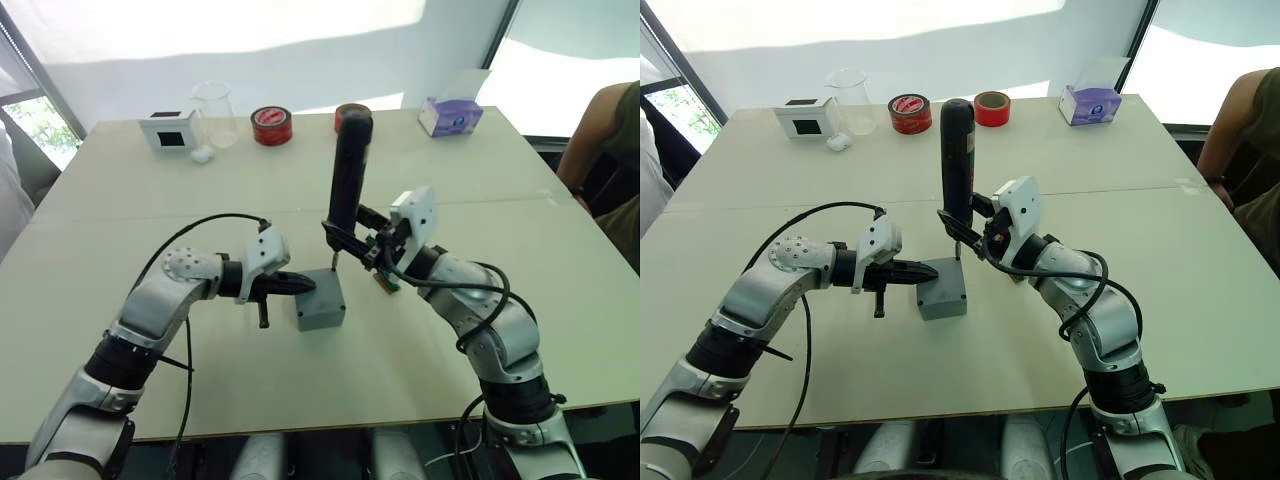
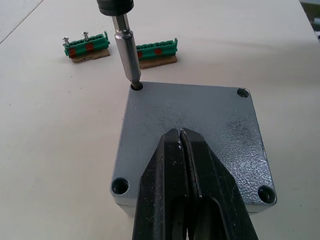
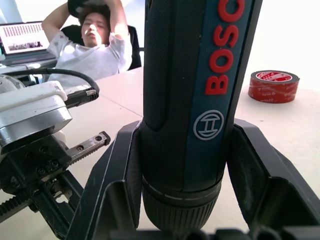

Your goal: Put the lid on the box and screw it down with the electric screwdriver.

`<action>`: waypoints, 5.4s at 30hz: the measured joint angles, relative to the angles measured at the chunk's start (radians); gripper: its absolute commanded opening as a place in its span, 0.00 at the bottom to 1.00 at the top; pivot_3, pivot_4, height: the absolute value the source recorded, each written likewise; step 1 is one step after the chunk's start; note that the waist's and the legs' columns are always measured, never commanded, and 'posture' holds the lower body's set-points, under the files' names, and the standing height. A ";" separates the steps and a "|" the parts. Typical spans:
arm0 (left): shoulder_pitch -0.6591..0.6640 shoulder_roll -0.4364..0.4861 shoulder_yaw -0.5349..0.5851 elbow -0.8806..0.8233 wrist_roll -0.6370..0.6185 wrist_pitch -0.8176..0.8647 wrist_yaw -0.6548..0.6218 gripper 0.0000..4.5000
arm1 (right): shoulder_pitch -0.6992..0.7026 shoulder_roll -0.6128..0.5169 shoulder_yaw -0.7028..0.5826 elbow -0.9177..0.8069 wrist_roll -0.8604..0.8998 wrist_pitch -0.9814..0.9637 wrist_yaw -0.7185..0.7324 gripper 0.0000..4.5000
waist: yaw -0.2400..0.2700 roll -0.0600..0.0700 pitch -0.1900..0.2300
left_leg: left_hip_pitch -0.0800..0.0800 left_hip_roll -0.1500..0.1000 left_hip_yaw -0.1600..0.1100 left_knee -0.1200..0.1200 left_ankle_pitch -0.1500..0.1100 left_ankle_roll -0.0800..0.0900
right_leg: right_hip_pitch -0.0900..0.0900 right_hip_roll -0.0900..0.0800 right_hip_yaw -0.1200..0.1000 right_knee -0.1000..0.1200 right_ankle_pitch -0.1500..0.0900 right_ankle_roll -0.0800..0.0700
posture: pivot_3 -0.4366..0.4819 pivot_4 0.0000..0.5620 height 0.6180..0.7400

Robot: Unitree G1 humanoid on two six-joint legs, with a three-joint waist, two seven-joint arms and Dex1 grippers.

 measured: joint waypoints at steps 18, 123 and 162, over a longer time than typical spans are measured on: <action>0.018 -0.008 0.000 -0.020 0.015 0.012 0.015 0.00 | 0.004 -0.003 0.002 0.009 -0.010 0.007 0.011 0.40 | 0.002 -0.002 -0.010 | 0.001 0.000 -0.001 -0.001 0.000 0.000 | 0.002 -0.001 -0.001 -0.001 0.000 0.000 | 0.48 0.27 1.00; 0.236 0.182 0.285 -0.409 -0.387 0.309 0.036 0.00 | -0.520 -0.723 0.230 0.884 0.113 0.854 0.358 0.40 | 0.000 0.004 0.004 | -0.022 -0.001 0.003 -0.015 0.001 -0.001 | -0.019 -0.004 -0.004 -0.021 0.003 -0.003 | 0.48 0.27 1.00; 0.244 0.112 0.104 -0.157 -0.048 0.084 0.186 0.00 | -0.111 -0.510 0.221 -0.092 0.064 0.512 0.494 0.99 | 0.020 0.002 0.010 | -0.019 0.000 0.001 -0.011 0.004 -0.006 | -0.021 -0.003 -0.003 -0.008 0.002 -0.002 | 0.48 0.27 1.00</action>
